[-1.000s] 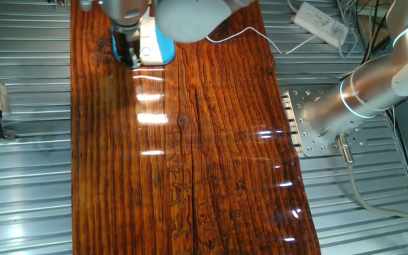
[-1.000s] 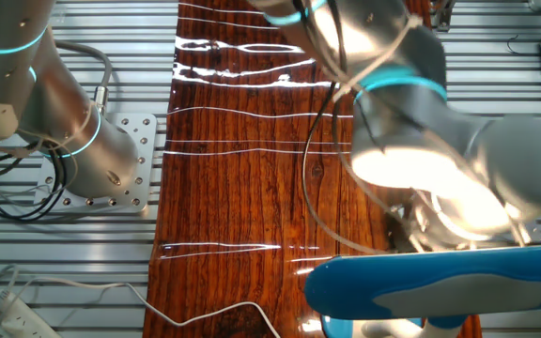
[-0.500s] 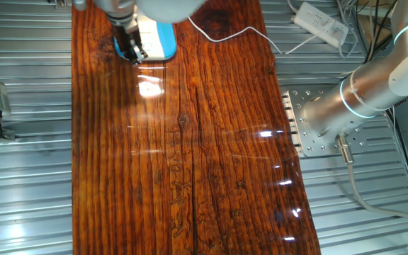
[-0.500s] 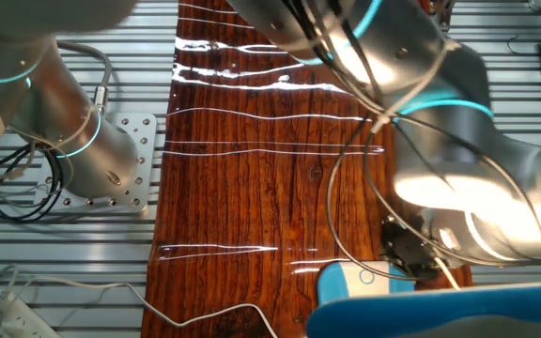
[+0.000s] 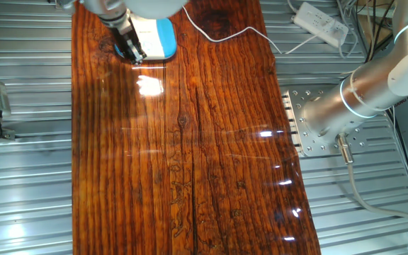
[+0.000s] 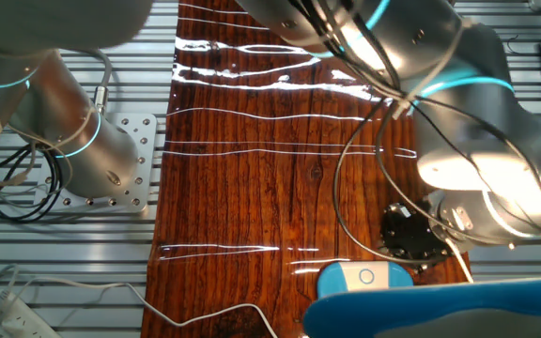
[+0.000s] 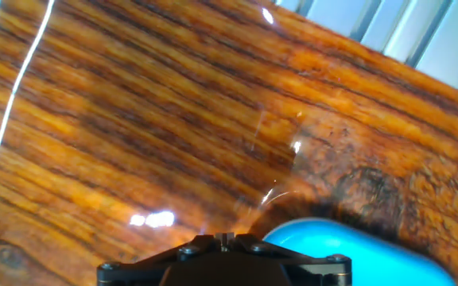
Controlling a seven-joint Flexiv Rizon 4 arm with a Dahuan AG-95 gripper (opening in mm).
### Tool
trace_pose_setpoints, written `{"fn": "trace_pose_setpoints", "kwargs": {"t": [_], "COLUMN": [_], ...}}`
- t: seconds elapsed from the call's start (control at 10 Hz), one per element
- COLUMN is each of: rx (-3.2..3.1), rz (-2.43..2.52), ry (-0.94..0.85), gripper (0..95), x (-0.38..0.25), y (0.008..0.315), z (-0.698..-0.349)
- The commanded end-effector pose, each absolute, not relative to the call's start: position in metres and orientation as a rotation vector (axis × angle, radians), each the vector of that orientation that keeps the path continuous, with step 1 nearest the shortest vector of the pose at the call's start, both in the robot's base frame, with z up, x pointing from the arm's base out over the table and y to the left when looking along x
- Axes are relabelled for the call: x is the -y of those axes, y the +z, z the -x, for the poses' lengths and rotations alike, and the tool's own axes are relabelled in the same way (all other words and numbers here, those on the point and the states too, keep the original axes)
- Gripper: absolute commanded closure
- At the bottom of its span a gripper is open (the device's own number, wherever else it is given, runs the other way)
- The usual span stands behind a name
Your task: Turn on the desk lamp by pressing the button
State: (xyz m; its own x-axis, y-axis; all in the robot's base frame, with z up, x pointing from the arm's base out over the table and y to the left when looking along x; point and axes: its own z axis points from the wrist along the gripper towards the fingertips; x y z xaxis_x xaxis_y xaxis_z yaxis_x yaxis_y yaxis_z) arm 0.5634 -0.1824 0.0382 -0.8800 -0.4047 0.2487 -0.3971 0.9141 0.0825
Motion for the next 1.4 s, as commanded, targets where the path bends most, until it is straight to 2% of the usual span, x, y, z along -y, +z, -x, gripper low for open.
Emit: {"fn": "trace_pose_setpoints", "kwargs": {"t": [0.1,1.4], "rx": [2.915,2.913], "rz": [-0.523,-0.5], "ry": [0.102,0.09], "gripper": [95.0,95.0], "x": [0.183,0.1754], "y": [0.0402,0.0404], "z": [-0.5633,-0.5663]}}
